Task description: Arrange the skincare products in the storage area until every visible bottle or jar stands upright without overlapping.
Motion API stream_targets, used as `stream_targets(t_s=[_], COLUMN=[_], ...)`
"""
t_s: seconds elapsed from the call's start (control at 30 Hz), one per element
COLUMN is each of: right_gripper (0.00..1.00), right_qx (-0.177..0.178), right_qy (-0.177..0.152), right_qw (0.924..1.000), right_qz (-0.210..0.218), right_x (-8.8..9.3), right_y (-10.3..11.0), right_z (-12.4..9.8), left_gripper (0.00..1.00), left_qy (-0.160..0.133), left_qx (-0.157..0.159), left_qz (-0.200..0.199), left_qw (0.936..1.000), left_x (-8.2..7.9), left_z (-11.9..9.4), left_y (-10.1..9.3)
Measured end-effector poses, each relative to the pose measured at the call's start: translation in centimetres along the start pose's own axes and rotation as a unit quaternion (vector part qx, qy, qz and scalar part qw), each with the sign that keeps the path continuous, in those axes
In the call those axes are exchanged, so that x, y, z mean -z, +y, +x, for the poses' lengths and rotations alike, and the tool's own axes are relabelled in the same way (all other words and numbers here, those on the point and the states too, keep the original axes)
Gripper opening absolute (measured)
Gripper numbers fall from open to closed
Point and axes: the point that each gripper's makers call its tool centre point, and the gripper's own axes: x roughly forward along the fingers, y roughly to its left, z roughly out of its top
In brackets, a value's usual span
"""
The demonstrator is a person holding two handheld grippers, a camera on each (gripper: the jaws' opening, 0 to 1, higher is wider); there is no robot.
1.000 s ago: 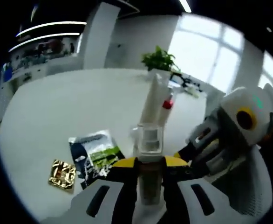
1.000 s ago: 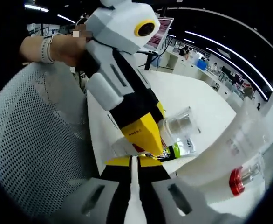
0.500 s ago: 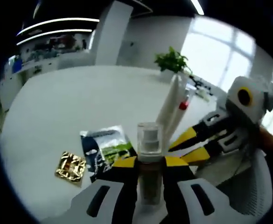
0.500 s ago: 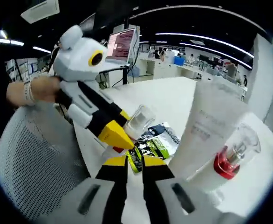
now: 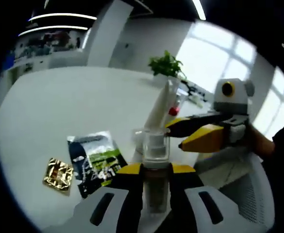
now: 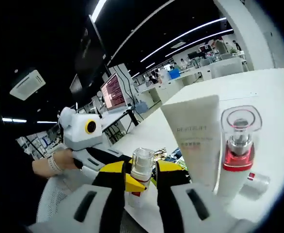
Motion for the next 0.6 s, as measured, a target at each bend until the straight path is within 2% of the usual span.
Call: stream_targets(t_s=[0.2, 0.33, 0.6], right_gripper=[0.27, 0.26, 0.22], right_qx=[-0.001, -0.002, -0.006], right_qy=[0.004, 0.01, 0.01], right_qw=[1.0, 0.9999, 0.9999], right_qz=[0.002, -0.001, -0.01], right_x=[0.2, 0.4, 0.4], right_y=[0.2, 0.3, 0.5], right_z=[0.2, 0.3, 0.3], left_gripper=[0.17, 0.17, 0.17], left_qy=[0.007, 0.01, 0.02], left_qx=[0.026, 0.053, 0.06], left_qz=[0.014, 0.045, 0.058], left_qw=[0.9995, 0.9975, 0.9963], left_x=[0.3, 0.5, 0.9], left_z=[0.2, 0.4, 0.5], left_y=[-1.1, -2.3, -2.4])
